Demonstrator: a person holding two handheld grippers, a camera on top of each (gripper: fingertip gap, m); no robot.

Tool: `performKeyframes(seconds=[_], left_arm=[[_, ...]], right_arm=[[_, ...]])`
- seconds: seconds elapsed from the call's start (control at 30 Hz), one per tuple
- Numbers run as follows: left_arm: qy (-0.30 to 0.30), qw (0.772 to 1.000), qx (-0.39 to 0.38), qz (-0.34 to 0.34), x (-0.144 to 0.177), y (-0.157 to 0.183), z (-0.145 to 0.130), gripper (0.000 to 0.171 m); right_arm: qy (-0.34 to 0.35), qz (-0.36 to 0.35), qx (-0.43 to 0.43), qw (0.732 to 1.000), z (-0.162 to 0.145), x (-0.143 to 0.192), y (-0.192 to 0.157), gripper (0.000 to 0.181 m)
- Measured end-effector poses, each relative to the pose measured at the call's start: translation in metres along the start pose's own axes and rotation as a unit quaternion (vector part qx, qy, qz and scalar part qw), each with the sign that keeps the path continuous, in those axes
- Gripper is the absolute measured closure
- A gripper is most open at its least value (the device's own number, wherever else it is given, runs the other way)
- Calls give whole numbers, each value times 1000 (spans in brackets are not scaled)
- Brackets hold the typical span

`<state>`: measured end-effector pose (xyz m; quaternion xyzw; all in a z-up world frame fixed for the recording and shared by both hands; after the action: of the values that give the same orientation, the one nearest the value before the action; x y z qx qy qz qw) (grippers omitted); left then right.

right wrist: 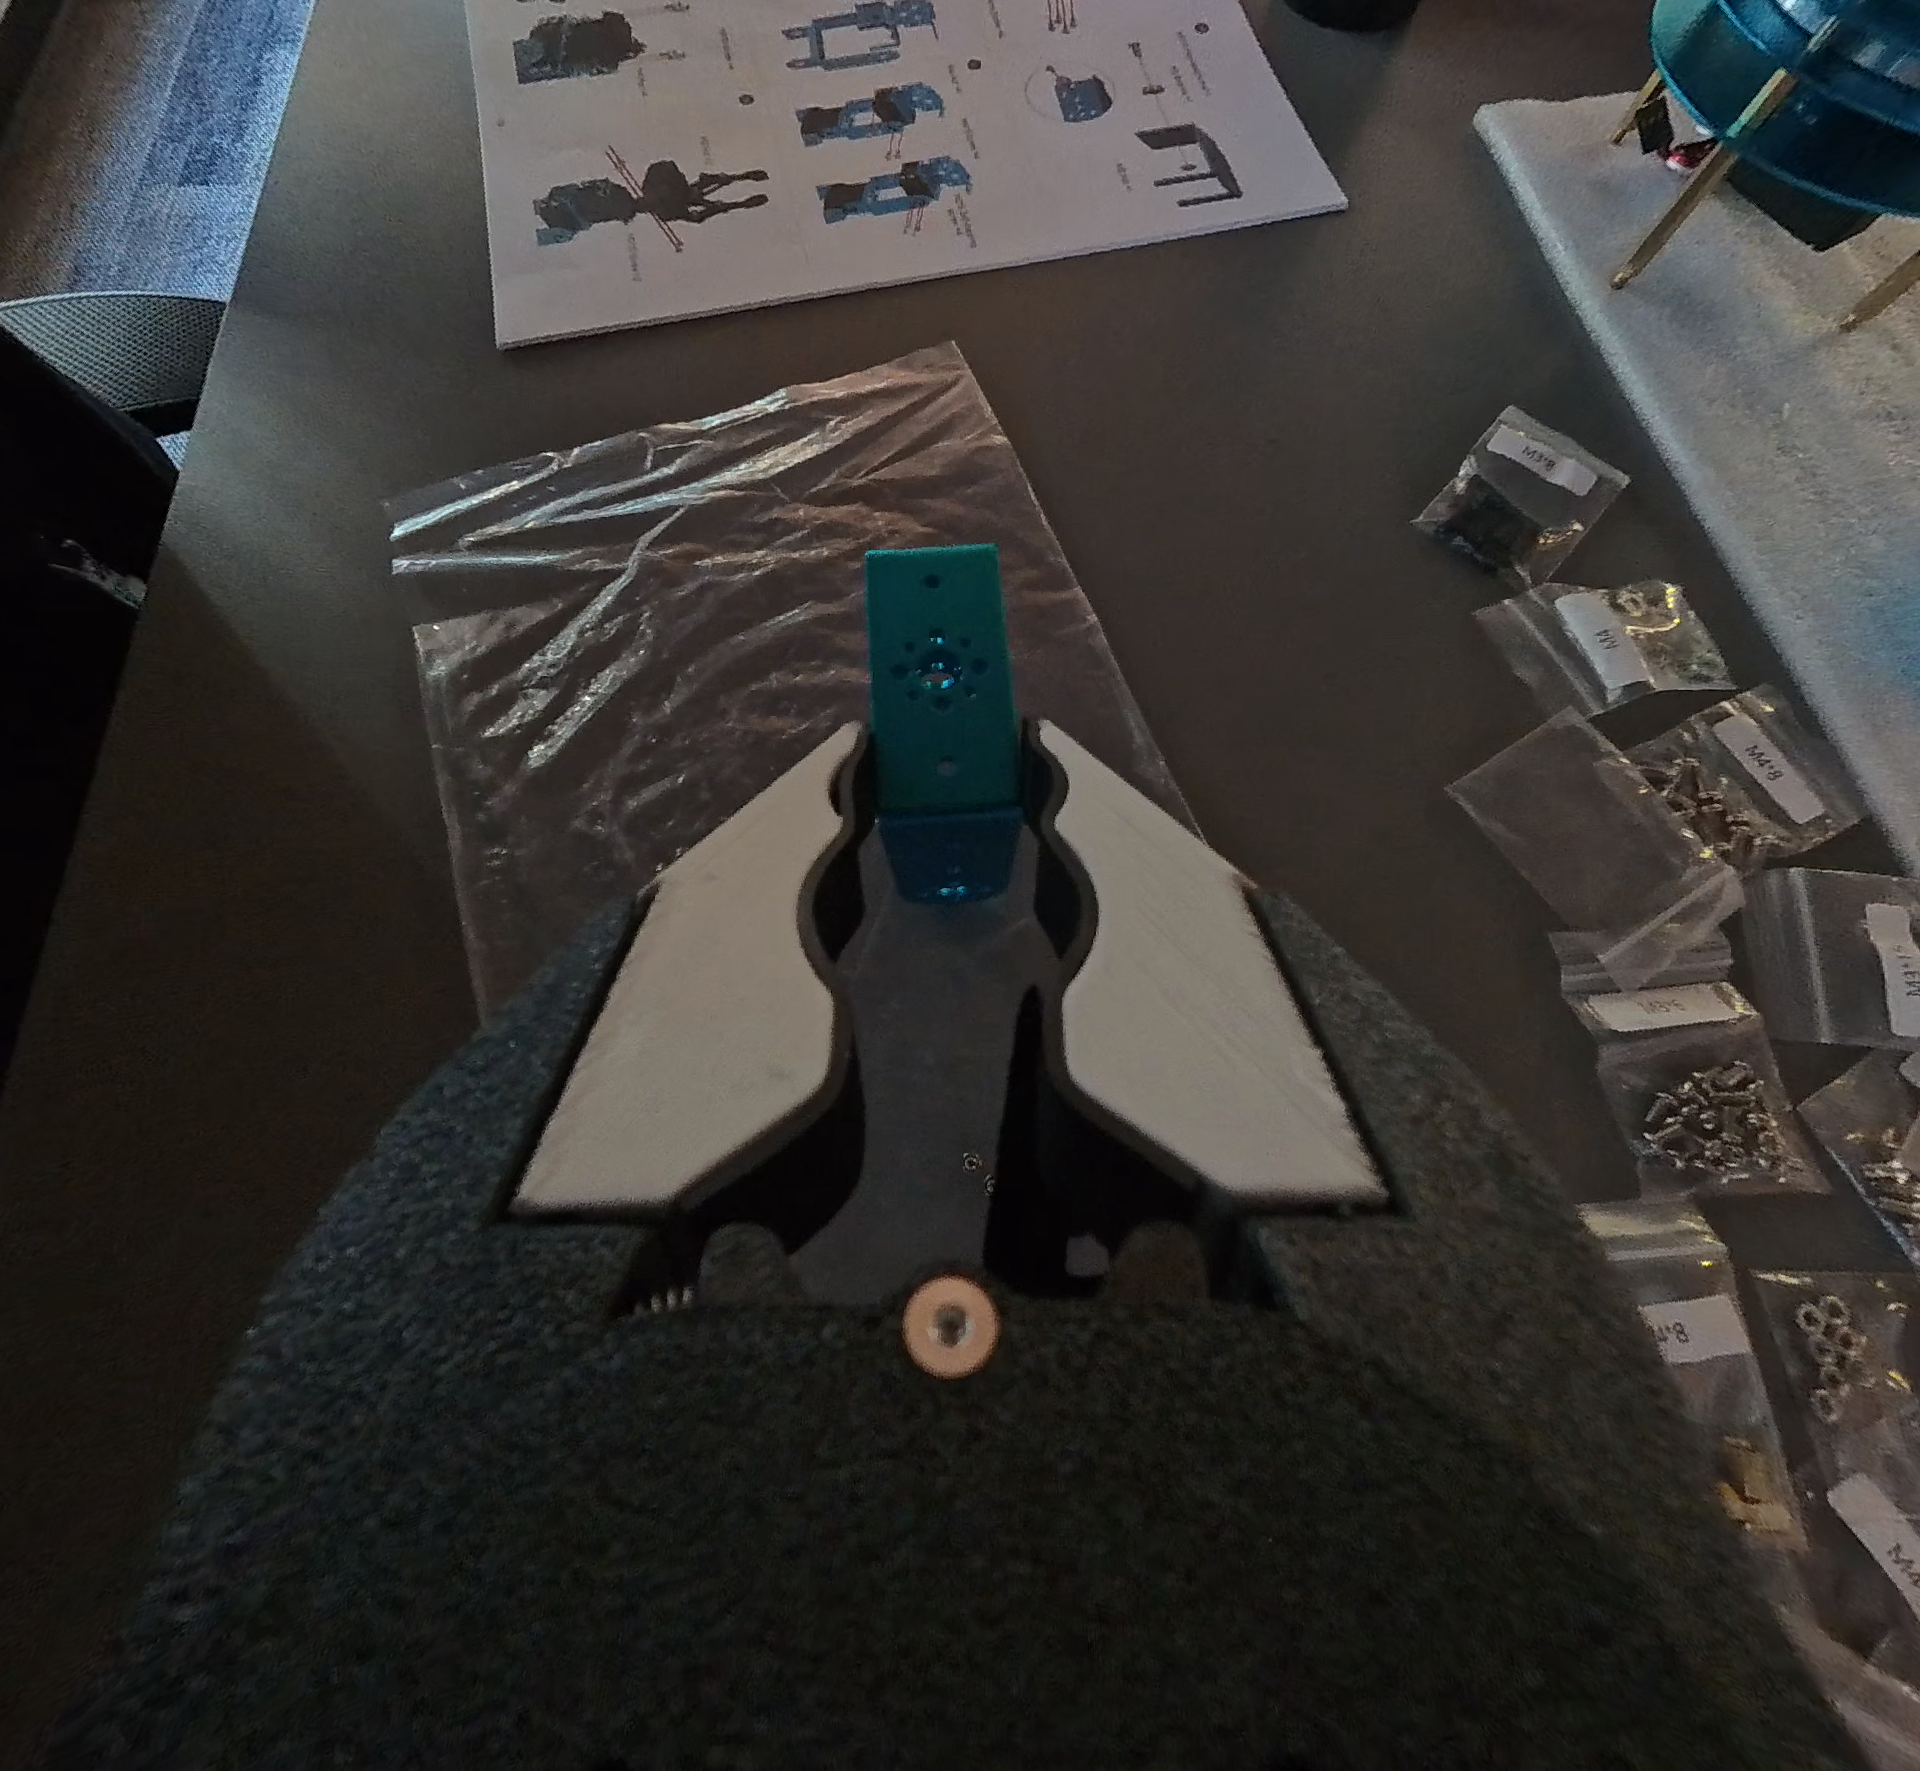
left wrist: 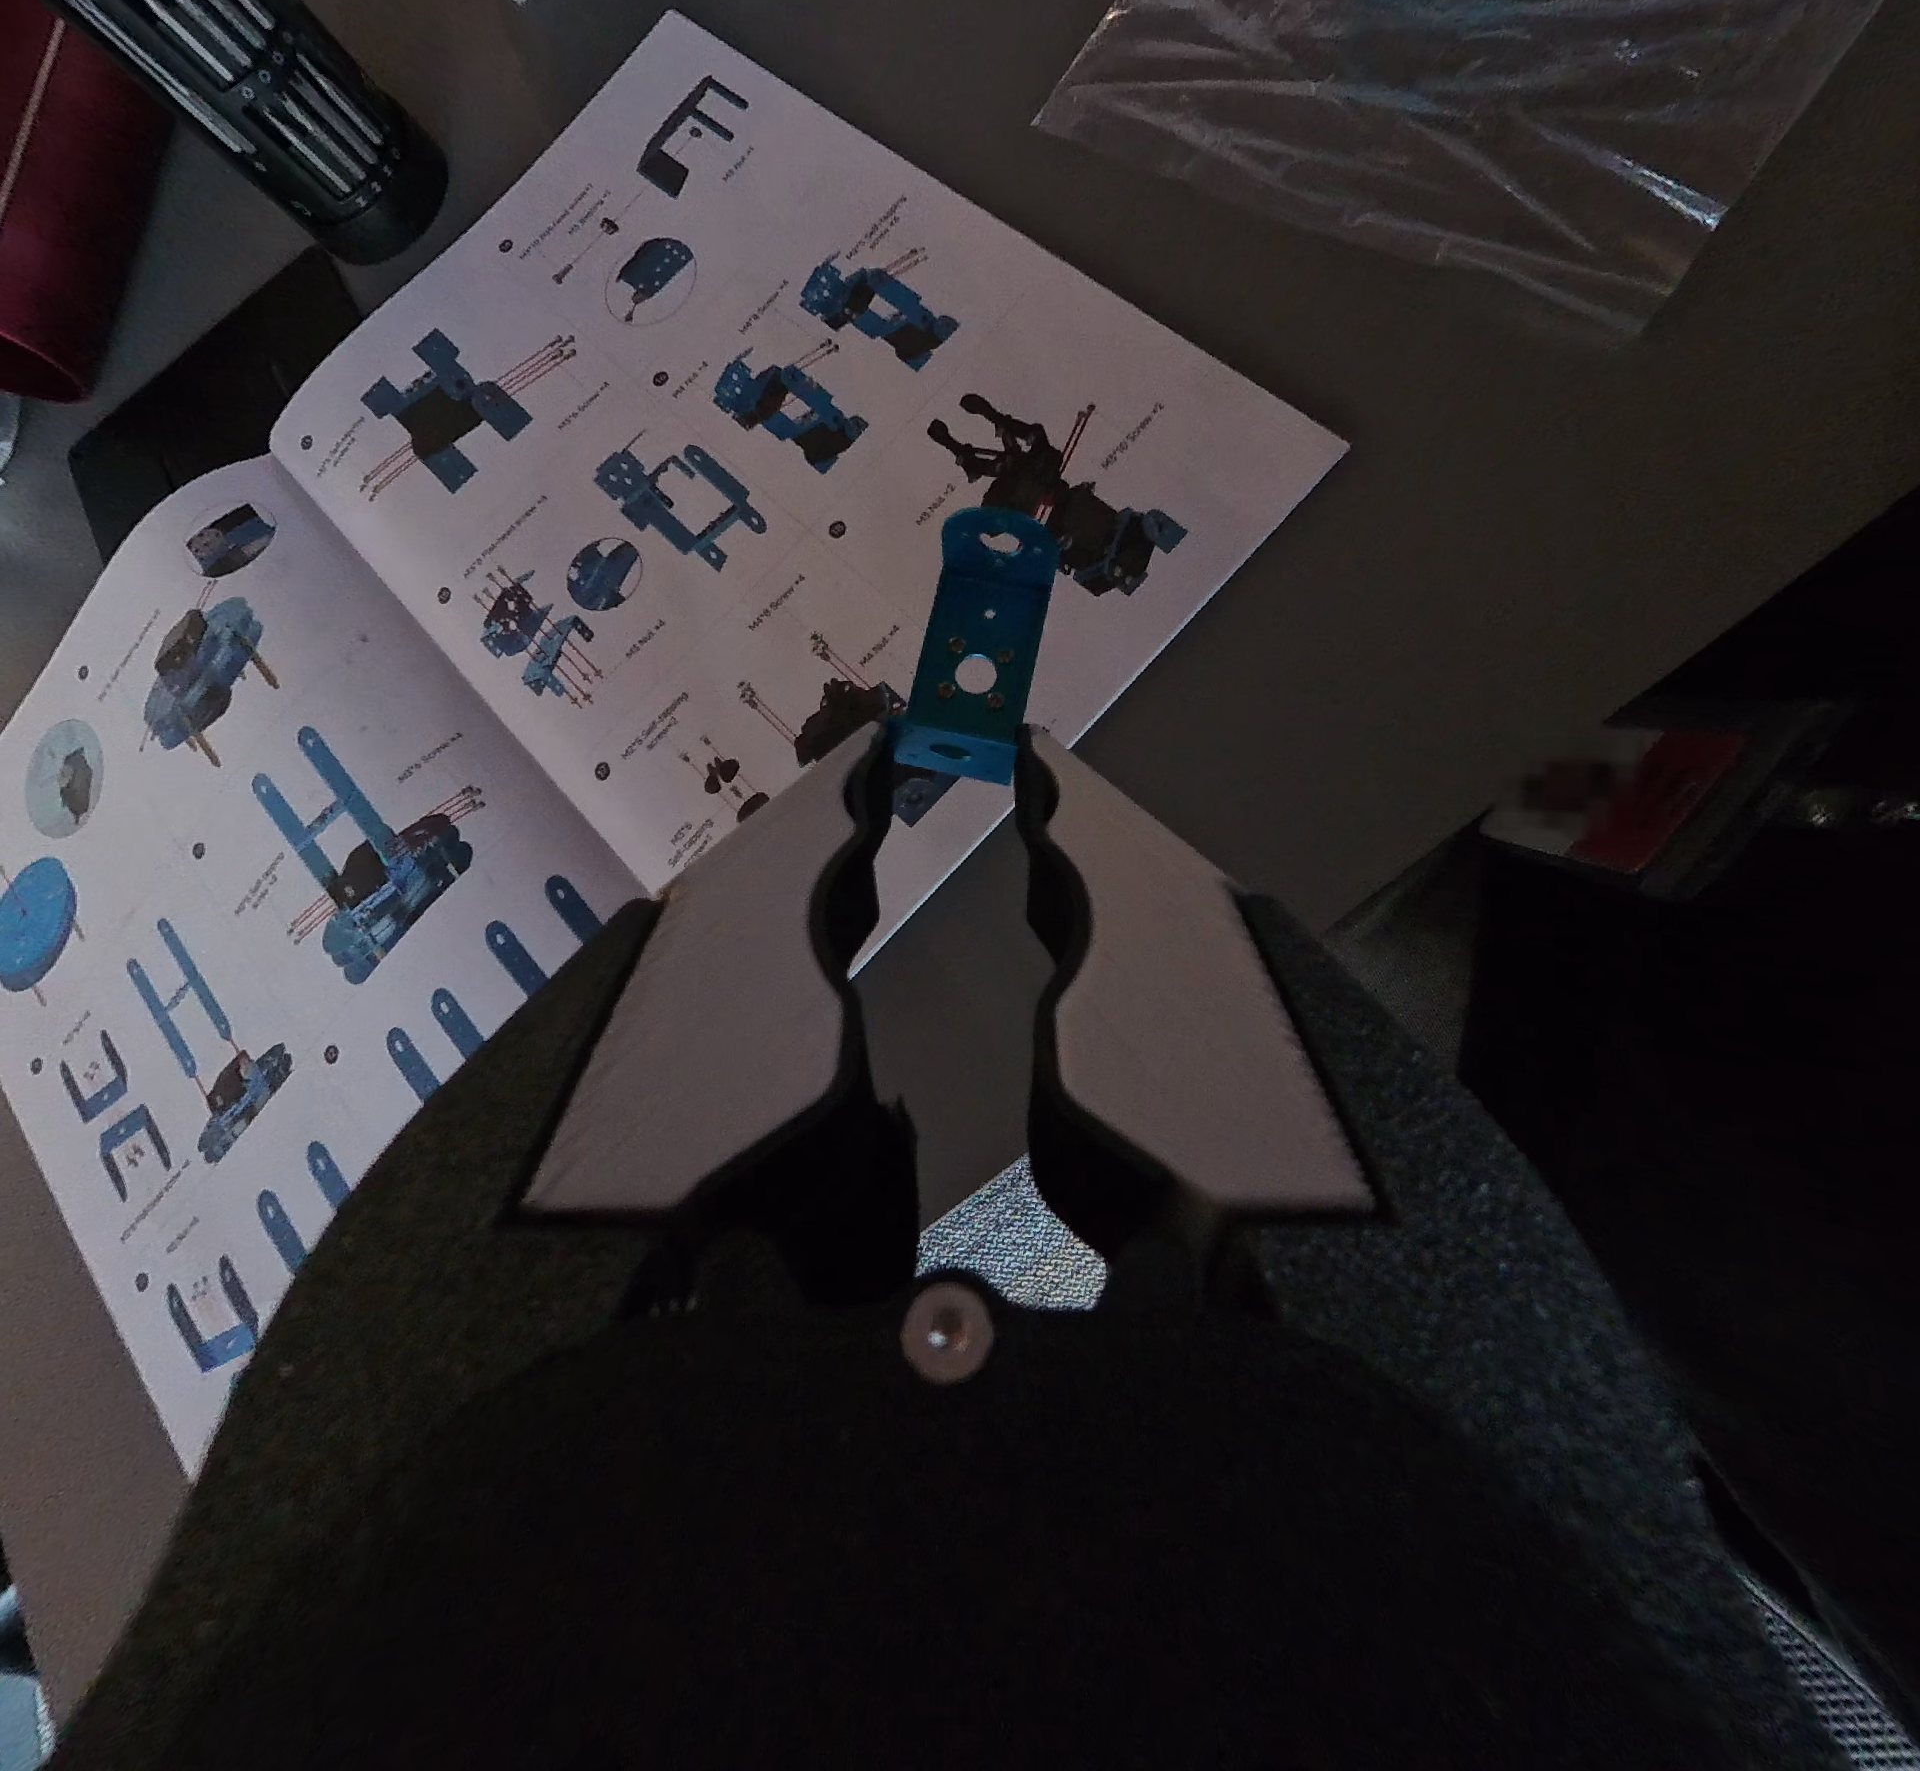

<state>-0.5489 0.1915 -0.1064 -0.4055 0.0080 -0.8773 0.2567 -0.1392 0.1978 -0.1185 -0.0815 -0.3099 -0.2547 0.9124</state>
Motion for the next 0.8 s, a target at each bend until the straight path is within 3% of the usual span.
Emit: performKeyframes(seconds=[0.63,0.8], left_arm=[[13,1000,4,-17,-6,4,3,149],[18,999,-7,-32,-12,5,14,149]], right_arm=[[16,-6,0,1000,-1,-1,2,152],[18,-4,-3,1000,-1,-1,2,152]])
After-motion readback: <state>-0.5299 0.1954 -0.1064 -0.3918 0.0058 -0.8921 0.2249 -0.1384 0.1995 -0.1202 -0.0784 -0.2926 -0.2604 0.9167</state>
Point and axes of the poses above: each gripper's, where its closed fingertips meet, x back along the fingers, z out of its top, y = z × x across the jaws, the point moved 8 cm from there along x, back along the fingers
